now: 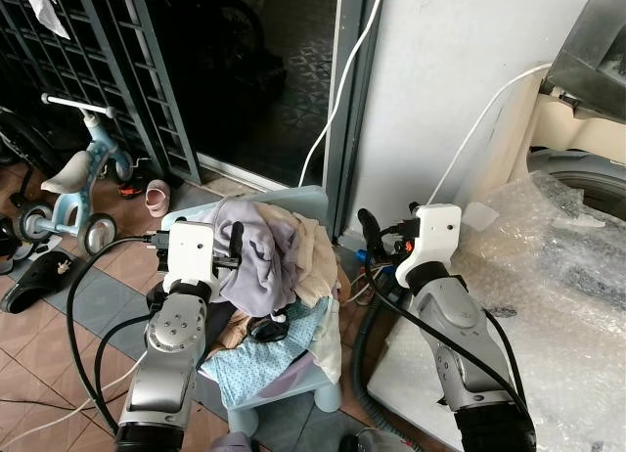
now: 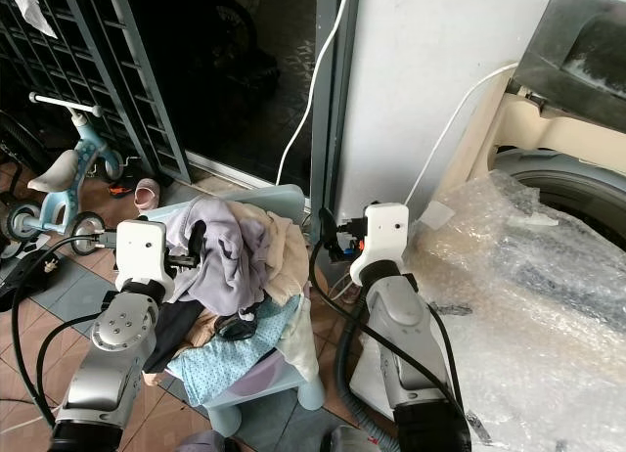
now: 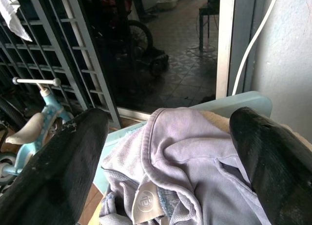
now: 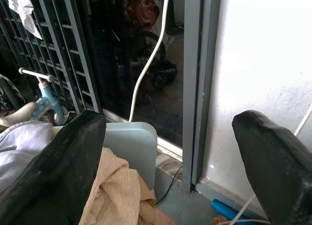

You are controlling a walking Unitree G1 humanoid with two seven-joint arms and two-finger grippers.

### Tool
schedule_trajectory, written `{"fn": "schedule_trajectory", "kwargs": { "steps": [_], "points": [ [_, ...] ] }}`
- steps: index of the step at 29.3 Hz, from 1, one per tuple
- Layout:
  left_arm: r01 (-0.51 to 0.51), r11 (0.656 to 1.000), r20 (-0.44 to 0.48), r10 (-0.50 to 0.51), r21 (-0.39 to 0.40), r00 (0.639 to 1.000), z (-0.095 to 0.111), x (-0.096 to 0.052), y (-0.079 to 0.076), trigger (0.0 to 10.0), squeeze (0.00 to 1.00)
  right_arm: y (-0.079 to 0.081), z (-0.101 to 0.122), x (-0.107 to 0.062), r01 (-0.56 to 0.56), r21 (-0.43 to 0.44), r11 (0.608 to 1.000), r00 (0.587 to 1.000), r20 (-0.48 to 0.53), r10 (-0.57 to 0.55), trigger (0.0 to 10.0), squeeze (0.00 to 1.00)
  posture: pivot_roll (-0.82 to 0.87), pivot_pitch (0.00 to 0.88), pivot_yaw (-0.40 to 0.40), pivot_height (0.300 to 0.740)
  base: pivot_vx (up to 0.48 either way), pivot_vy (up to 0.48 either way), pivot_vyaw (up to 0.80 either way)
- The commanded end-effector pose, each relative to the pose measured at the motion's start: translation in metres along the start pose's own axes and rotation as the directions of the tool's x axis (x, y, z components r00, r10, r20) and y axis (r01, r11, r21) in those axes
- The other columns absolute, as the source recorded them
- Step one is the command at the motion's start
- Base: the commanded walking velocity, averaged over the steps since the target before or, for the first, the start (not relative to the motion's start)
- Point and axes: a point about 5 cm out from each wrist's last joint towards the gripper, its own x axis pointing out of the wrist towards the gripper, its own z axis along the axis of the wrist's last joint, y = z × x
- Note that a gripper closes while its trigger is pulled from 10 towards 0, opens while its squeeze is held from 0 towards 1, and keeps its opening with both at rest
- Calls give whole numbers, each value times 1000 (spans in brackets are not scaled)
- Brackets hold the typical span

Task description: Clothes washing

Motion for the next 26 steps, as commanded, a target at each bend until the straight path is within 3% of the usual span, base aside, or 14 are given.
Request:
{"fn": "schedule_trajectory", "kwargs": {
  "steps": [1,12,26],
  "points": [
    [12,1000,-7,-12,9,1000,0,1,-1,10000,0,2,9,2,-23,-19,1000,999,47,24,10000,0,-36,0,8,740,-244,0,0],
    [15,1000,-12,-15,5,1000,0,2,-2,10000,0,1,10,4,-12,-17,1000,999,48,13,10000,0,-36,0,7,740,-249,0,740],
    [7,1000,-9,-7,-19,1000,0,4,-2,10000,0,-1,8,8,0,-16,1000,999,43,1,10000,0,-31,0,0,740,-71,0,0]
  ]
}}
